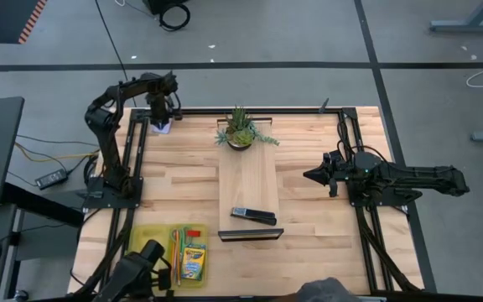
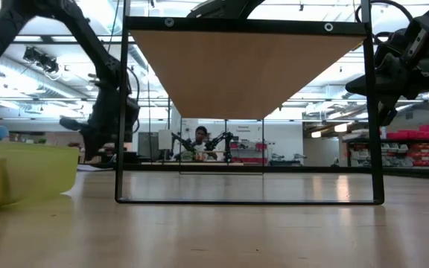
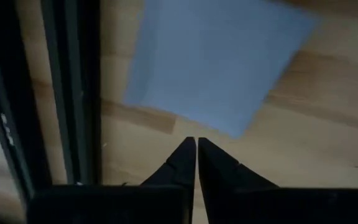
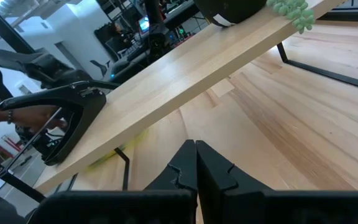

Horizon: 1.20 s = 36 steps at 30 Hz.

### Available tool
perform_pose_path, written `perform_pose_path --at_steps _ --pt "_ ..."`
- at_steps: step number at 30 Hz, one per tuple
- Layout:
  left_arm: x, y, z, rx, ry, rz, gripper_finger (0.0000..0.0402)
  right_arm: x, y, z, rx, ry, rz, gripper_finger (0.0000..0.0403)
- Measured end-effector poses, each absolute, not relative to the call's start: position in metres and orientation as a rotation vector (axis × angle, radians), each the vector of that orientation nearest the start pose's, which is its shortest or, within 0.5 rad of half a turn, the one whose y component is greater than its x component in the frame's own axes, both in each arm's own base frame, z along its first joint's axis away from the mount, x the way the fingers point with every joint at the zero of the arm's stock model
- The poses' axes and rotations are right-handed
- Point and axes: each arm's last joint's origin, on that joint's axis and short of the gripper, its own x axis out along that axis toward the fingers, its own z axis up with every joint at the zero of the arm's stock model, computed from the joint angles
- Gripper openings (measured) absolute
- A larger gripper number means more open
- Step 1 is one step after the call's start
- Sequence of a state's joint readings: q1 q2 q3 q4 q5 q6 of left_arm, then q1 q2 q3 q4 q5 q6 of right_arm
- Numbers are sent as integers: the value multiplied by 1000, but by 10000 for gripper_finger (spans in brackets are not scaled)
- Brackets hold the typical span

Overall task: Pack school essentials
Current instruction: Put the blue sticky note into the yellow supply box

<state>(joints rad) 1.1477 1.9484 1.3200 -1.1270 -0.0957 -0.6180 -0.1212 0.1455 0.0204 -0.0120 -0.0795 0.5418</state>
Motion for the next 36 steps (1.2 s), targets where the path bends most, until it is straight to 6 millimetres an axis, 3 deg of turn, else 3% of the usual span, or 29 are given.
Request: perform_pose_path --at_steps 5,15,23,36 --pt "137 316 150 -1338 1452 1388 17 105 -10 158 554 122 -78 6" --pt "148 335 138 -1360 1480 1322 13 105 -10 158 554 122 -78 6" --pt "148 330 116 -1444 1626 1124 12 105 -10 158 554 122 -78 6" --pt "187 311 121 -1348 1697 812 8 105 -10 158 554 122 -78 6"
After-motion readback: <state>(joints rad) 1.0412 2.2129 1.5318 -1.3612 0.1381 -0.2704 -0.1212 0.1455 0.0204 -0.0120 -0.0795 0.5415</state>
